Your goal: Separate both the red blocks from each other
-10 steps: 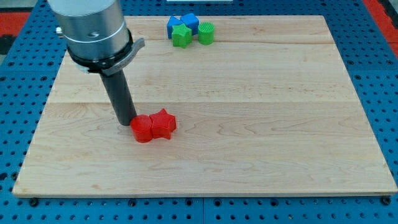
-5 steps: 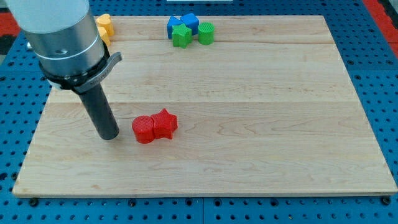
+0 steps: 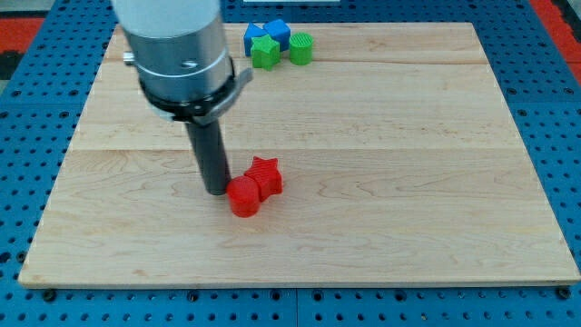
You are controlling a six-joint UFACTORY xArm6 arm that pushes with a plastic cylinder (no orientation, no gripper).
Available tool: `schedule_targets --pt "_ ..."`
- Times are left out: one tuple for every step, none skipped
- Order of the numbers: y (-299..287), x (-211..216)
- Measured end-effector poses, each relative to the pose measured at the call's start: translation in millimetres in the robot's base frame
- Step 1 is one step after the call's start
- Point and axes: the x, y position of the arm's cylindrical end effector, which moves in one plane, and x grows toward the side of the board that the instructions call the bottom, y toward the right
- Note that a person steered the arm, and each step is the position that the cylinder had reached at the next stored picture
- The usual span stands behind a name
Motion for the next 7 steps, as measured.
schedule_targets --pt "31 0" --pt "51 -2" --pt "54 -12" --pt "43 -29" --pt "48 -33" --pt "49 -33" --pt "67 -33"
